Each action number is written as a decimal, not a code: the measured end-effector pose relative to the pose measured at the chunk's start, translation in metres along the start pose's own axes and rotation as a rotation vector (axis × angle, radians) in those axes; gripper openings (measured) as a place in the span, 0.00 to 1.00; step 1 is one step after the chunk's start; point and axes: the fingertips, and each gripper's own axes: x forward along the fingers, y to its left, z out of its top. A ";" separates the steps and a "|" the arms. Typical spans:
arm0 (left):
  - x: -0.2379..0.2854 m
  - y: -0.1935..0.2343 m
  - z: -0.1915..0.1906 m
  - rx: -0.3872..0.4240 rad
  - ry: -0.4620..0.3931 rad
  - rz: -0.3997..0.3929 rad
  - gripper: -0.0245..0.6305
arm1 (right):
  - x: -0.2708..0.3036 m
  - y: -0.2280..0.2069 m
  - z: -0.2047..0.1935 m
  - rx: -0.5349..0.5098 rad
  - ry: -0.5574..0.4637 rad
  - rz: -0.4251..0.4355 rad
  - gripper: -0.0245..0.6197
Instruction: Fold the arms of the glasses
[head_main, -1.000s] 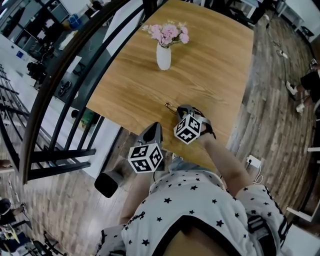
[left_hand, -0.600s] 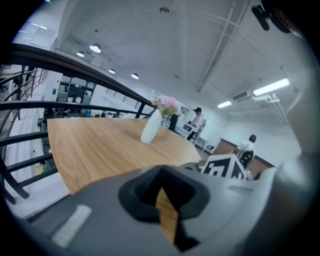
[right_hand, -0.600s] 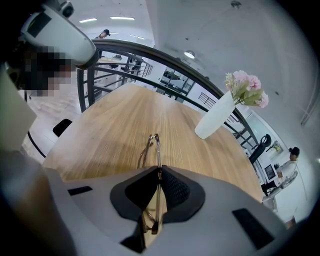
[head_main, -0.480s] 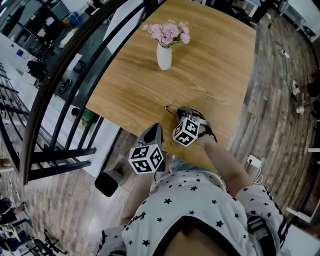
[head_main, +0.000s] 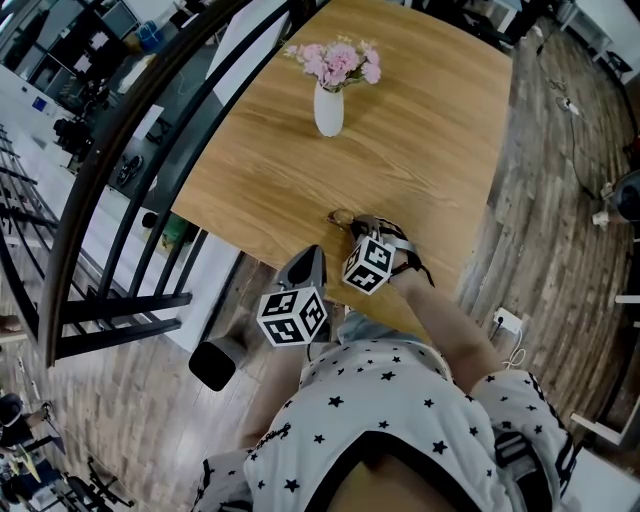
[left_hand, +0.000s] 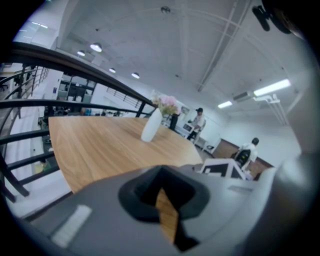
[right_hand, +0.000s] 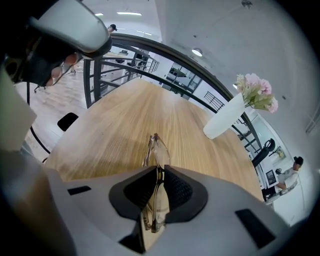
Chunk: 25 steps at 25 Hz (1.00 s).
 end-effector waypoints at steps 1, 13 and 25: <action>-0.001 0.000 -0.001 -0.002 0.000 0.000 0.05 | 0.000 0.002 0.000 -0.002 0.004 0.003 0.08; -0.013 0.001 -0.006 -0.004 -0.002 0.002 0.05 | 0.001 0.007 0.000 -0.009 0.023 0.000 0.09; -0.035 -0.001 -0.016 0.003 0.002 0.005 0.05 | -0.013 0.006 0.010 0.039 -0.018 -0.013 0.12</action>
